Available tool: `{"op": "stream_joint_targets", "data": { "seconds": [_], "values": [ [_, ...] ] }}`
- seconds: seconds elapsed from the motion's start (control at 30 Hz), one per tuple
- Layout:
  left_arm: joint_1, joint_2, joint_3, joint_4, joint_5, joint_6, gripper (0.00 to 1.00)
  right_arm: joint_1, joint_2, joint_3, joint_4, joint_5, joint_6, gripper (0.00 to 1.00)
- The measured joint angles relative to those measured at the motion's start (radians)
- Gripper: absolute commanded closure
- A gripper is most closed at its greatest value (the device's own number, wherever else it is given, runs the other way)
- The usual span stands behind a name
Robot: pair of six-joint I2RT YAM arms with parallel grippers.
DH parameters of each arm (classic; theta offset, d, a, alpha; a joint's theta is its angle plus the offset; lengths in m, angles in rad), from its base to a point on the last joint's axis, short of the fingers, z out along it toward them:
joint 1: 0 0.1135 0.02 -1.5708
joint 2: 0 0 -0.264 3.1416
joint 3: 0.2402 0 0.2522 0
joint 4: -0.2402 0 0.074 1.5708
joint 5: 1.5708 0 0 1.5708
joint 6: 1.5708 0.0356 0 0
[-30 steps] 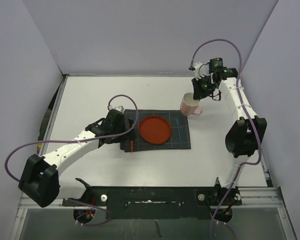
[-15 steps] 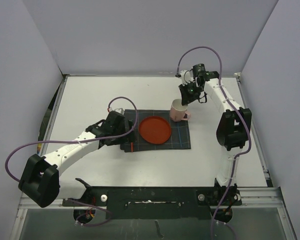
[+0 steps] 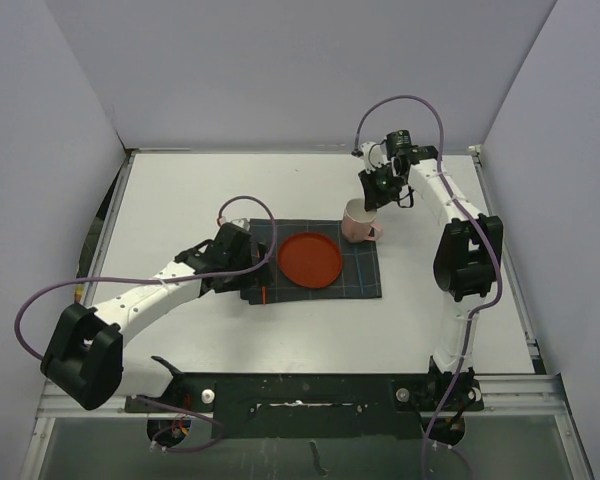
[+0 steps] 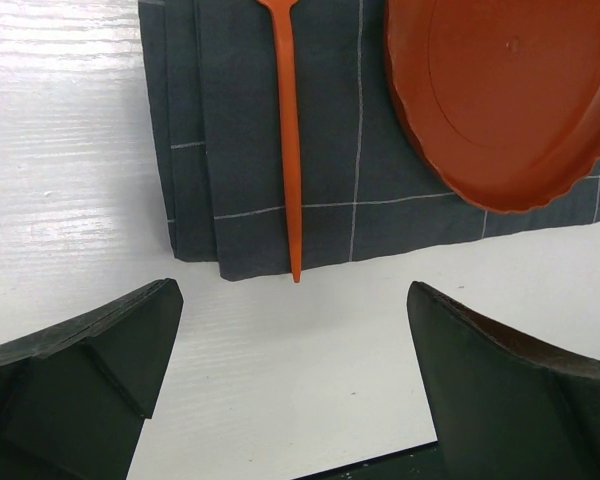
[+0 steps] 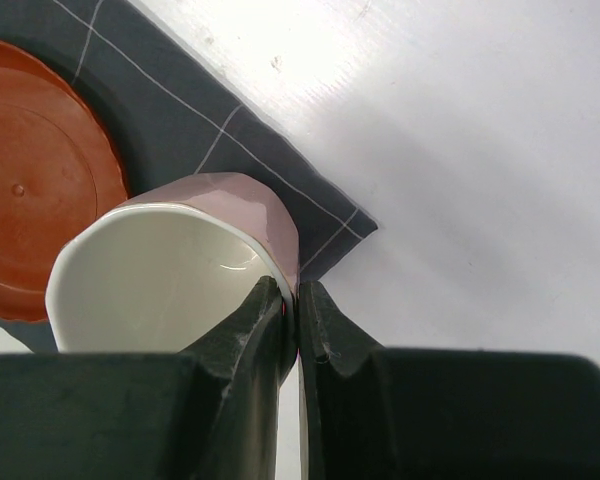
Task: Set the dinner table for one person
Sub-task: Place the cup on the napkin.
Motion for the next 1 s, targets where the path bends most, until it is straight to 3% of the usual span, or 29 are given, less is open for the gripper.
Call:
{"op": "stream_joint_targets", "data": {
  "seconds": [0.6,0.8,1.0],
  "values": [
    [0.0,0.13,0.037,0.025,0.031,0.012,0.02,0.0,0.0,-0.01,0.012,0.006,-0.011,1.0],
    [-0.006,0.137,0.138,0.032,0.047,0.048,0.22,-0.014,-0.021,0.014,-0.005,0.002,-0.018,1.0],
    [-0.073,0.146,0.269,0.041,0.05,0.102,0.1,-0.127,-0.071,-0.015,0.001,-0.014,-0.031,1.0]
  ]
}}
